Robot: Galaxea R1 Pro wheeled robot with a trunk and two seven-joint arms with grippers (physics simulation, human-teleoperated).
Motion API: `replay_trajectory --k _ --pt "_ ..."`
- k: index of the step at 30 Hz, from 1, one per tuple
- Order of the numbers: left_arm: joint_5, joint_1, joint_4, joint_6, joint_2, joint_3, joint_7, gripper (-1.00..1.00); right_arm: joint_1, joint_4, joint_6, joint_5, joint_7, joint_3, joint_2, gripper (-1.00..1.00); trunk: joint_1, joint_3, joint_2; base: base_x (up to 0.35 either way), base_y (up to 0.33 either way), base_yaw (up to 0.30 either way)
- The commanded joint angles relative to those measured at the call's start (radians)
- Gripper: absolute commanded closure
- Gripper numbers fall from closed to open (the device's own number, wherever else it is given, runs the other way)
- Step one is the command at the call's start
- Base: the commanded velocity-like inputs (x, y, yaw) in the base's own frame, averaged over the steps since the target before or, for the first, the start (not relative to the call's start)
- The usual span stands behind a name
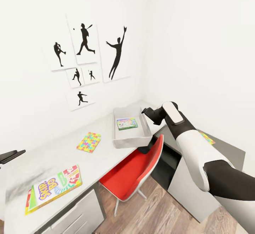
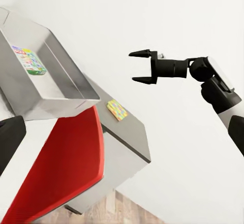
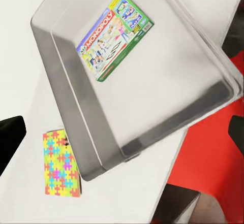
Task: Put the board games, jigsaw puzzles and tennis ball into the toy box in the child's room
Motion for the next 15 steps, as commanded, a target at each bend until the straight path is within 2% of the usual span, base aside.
replay_trajectory --k 1,6,15 --pt "-0.001 -0.001 0.000 0.011 0.000 0.000 -0.005 -1.00 -0.001 -0.001 0.000 -0.008 -0.008 0.003 0.000 -1.00 0.000 -0.002 -0.002 -0.293 0.000 -0.048" --pt "-0.001 -0.001 0.000 0.011 0.000 0.001 -0.005 -1.00 -0.001 -0.001 0.000 -0.008 -0.008 0.003 0.000 -1.00 0.000 -0.002 -0.002 -0.245 0.000 -0.147" --pt "-0.002 -0.001 0.000 0.011 0.000 0.001 -0.005 -1.00 -0.001 -0.001 0.001 -0.008 -0.007 0.003 0.000 -1.00 0.000 0.001 -0.002 -0.039 0.000 -0.256"
